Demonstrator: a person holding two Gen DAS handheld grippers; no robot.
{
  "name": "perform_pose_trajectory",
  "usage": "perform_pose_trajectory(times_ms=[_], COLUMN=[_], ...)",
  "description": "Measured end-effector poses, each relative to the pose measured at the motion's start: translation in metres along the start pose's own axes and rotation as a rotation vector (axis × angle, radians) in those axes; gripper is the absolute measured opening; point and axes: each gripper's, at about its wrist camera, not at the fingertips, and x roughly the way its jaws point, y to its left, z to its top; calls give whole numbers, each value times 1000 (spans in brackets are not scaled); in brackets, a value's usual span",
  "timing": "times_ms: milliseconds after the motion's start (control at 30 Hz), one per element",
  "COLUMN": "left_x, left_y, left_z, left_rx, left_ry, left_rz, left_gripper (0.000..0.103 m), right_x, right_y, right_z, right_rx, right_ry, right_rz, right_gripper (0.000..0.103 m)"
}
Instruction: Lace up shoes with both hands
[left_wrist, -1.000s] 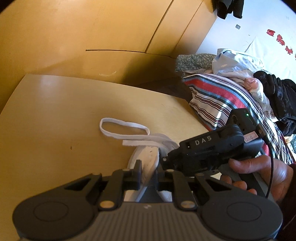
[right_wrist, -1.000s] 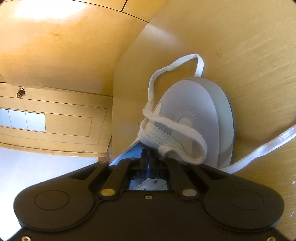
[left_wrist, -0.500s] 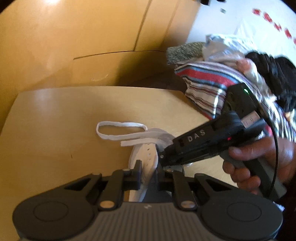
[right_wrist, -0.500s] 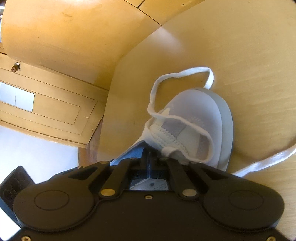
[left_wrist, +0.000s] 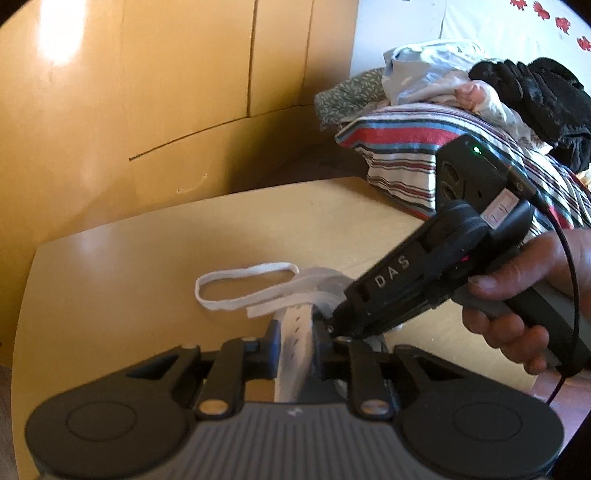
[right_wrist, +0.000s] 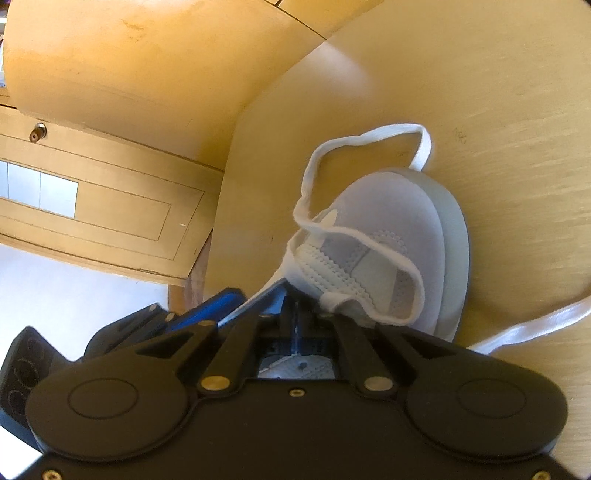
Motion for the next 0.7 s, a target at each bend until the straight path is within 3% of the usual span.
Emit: perform_pose_trajectory(times_ms=[233,700], left_x=[2,4], left_y=[13,8], left_z=[-2,-1], left_rx=[-119,-89], left_ry=[-6,14], left_rz=[-22,-36], left_gripper=[13,13], right_x=[-10,7], right_y=[8,-2], right_z=[-6,8], right_rx=[-110,-59], right_ry=[-9,96], right_rz=[-16,12], right_gripper=[0,0])
